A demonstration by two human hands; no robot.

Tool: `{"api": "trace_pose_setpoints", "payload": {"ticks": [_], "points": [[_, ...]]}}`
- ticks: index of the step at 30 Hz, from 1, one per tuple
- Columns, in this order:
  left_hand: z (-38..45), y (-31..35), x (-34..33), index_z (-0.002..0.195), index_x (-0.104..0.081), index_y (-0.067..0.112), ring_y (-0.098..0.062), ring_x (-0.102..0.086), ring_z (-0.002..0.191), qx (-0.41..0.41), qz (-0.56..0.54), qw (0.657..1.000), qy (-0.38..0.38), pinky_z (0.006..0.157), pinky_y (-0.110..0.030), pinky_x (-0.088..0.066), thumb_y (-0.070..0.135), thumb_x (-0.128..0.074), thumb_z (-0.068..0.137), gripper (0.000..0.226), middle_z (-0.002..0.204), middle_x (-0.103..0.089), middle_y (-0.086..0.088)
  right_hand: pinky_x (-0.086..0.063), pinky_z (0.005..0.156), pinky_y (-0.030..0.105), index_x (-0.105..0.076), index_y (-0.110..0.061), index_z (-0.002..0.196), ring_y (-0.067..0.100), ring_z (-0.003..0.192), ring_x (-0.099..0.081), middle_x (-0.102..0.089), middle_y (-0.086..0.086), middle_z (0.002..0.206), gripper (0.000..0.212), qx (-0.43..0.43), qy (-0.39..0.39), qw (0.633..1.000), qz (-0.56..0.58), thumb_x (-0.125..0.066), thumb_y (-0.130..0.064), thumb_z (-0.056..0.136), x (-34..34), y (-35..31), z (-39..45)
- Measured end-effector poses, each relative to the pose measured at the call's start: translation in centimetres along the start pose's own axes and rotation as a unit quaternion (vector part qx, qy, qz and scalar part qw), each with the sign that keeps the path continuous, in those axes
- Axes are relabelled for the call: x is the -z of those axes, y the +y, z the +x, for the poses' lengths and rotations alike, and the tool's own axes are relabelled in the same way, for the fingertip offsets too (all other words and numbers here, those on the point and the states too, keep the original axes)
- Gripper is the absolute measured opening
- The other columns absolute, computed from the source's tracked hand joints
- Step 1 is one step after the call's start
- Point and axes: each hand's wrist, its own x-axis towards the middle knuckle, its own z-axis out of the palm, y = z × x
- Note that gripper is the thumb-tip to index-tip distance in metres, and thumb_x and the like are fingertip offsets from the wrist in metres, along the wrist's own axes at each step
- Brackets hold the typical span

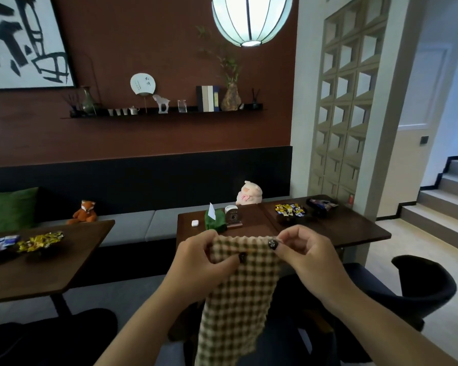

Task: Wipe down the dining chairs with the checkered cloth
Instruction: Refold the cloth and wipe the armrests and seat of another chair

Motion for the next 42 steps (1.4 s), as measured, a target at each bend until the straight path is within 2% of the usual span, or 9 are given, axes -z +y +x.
{"api": "trace_pose_setpoints", "payload": {"ticks": [10,14,18,24,27,30,33,37,42], "points": [[0.6,0.2,-0.4,0.089,-0.054,0.021,-0.008,-0.069,0.079,-0.006,-0.090,0.994,0.062,0.066,-0.029,-0.059,0.022,-0.085,0.071,0.036,0.085,-0.070,0.006,-0.056,0.058,0.023,-0.066,-0.012,0.087,0.012,0.073,-0.069,-0.072,0.002,0.080,0.006,0.038,0.021,0.996,0.074,-0.068,-0.008,0.084,-0.9,-2.0,1.0],[0.7,0.1,0.2,0.094,-0.054,0.028,-0.010,-0.070,0.083,-0.004,-0.141,0.986,0.094,0.065,-0.026,-0.058,0.037,-0.087,0.063,0.046,0.089,-0.070,0.007,-0.056,0.062,0.020,-0.067,-0.011,0.087,0.011,0.074,-0.070,-0.073,0.004,0.080,0.005,0.042,0.024,0.995,0.085,-0.070,-0.012,0.083,-1.8,-2.8,1.5],[-0.7,-2.1,-0.1,0.125,-0.055,0.045,-0.010,-0.068,0.103,0.027,-0.301,0.952,0.047,0.074,-0.024,-0.057,0.040,-0.091,0.059,0.076,0.116,-0.069,0.012,-0.052,0.065,0.015,-0.067,-0.013,0.086,0.005,0.073,-0.067,-0.072,0.000,0.079,0.006,0.058,0.030,0.995,0.079,-0.072,-0.015,0.083,-3.3,-3.5,2.0],[-3.3,-5.5,-2.9,0.089,-0.079,0.027,-0.024,-0.071,0.100,0.152,-0.352,0.923,-0.018,0.073,-0.025,-0.058,0.037,-0.082,0.058,0.033,0.103,-0.076,-0.005,-0.053,0.071,0.015,-0.067,-0.015,0.086,0.006,0.077,-0.067,-0.072,-0.001,0.081,0.007,0.079,0.046,0.994,0.056,-0.073,-0.018,0.083,-5.5,-3.4,2.9],[-3.1,-5.5,-2.8,0.092,-0.078,0.025,-0.020,-0.071,0.099,0.156,-0.352,0.923,0.004,0.076,-0.029,-0.058,0.043,-0.083,0.059,0.037,0.106,-0.075,-0.003,-0.054,0.084,0.026,-0.068,-0.015,0.097,0.012,0.090,-0.068,-0.074,-0.002,0.091,0.024,-0.068,-0.008,0.990,0.122,-0.075,-0.028,0.078,-5.1,-1.3,3.5],[-2.9,-5.6,-2.1,0.091,-0.078,0.026,-0.019,-0.072,0.097,0.175,-0.346,0.922,0.014,0.074,-0.030,-0.058,0.044,-0.083,0.059,0.037,0.104,-0.076,-0.002,-0.051,0.089,0.040,-0.066,-0.012,0.113,0.024,0.104,-0.066,-0.071,0.004,0.111,0.052,-0.248,-0.167,0.926,0.229,-0.074,-0.042,0.071,-4.7,2.2,2.0],[-3.1,-6.1,-1.6,0.086,-0.078,0.025,-0.020,-0.074,0.090,0.202,-0.323,0.925,0.017,0.068,-0.030,-0.058,0.046,-0.083,0.054,0.038,0.096,-0.077,-0.003,-0.055,0.080,0.036,-0.067,-0.011,0.114,0.024,0.104,-0.067,-0.069,0.008,0.115,0.050,-0.266,-0.208,0.902,0.270,-0.073,-0.040,0.074,-4.9,5.2,-0.1],[-3.5,-6.9,-1.3,0.082,-0.078,0.019,-0.019,-0.074,0.083,0.219,-0.301,0.927,0.039,0.060,-0.022,-0.056,0.043,-0.085,0.053,0.039,0.090,-0.077,-0.006,-0.056,0.079,0.033,-0.066,-0.008,0.110,0.024,0.099,-0.069,-0.072,0.009,0.107,0.062,-0.256,-0.191,0.921,0.222,-0.085,-0.033,0.057,-5.2,6.7,-1.0],[-4.1,-7.9,-1.9,0.097,-0.074,0.021,-0.015,-0.074,0.086,0.256,-0.263,0.930,-0.009,0.066,-0.027,-0.056,0.049,-0.081,0.059,0.048,0.094,-0.077,0.001,-0.056,0.076,0.029,-0.068,-0.008,0.106,0.018,0.093,-0.070,-0.074,0.005,0.098,0.026,-0.225,-0.165,0.949,0.146,-0.073,-0.014,0.081,-5.5,7.5,-1.5]]}}
